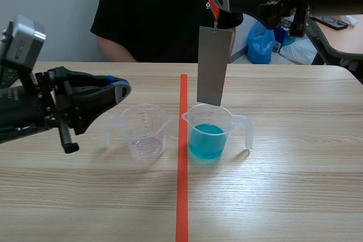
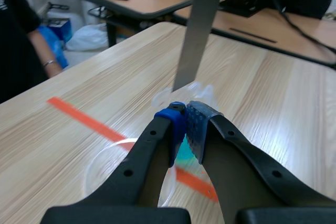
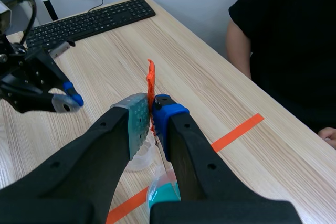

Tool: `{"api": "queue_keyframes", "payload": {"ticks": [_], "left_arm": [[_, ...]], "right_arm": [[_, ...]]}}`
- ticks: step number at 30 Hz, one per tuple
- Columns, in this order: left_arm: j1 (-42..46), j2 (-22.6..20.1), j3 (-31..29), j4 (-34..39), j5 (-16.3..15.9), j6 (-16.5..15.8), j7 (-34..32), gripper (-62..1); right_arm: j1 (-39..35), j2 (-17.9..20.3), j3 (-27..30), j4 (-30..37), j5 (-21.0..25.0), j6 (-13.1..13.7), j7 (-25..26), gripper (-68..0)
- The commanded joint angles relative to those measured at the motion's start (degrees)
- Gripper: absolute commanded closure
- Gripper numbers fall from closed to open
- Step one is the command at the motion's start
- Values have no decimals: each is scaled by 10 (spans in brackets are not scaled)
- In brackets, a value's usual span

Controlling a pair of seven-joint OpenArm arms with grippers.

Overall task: Do the redox reaction experiment.
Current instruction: 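Move the plate over the blue solution, then point at the plate with the left hand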

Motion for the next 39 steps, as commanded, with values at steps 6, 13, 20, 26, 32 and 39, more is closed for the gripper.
{"api": "queue_keyframes", "payload": {"ticks": [6,13,20,26,32,39], "left_arm": [[-46,64,3,-85,-8,25,1,-36],[-78,118,3,-158,-8,24,1,-36],[-92,156,4,-171,-8,24,10,-36],[-101,187,20,-185,-6,22,17,-36],[-122,211,51,-208,-1,28,17,-36],[-141,224,55,-240,18,43,2,-36]], "right_arm": [[10,9,5,8,9,-2,8,-17],[10,9,5,8,9,-2,8,-17],[10,9,5,8,9,-2,9,-17],[10,9,5,8,9,-2,9,-17],[10,9,5,8,9,-2,9,-17],[10,9,5,8,9,-2,9,-17]]}}
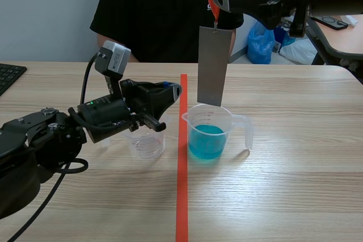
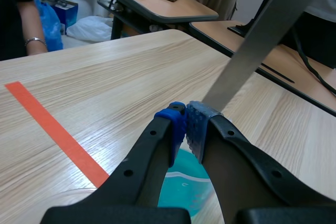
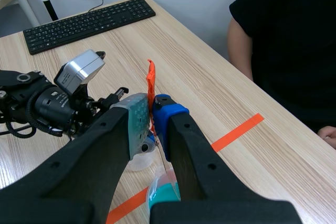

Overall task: Do the redox reaction experiment.
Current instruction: 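Point at the plate with the left hand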

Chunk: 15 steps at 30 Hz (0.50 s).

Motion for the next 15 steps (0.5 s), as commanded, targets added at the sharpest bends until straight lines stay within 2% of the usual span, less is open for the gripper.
{"api": "queue_keyframes", "payload": {"ticks": [1,15], "left_arm": [[-9,6,-5,0,-3,-3,-12,-36],[-9,17,-4,-19,1,-5,-9,-36]], "right_arm": [[10,9,5,8,9,-2,9,-17],[10,9,5,8,15,-2,9,-17]]}}
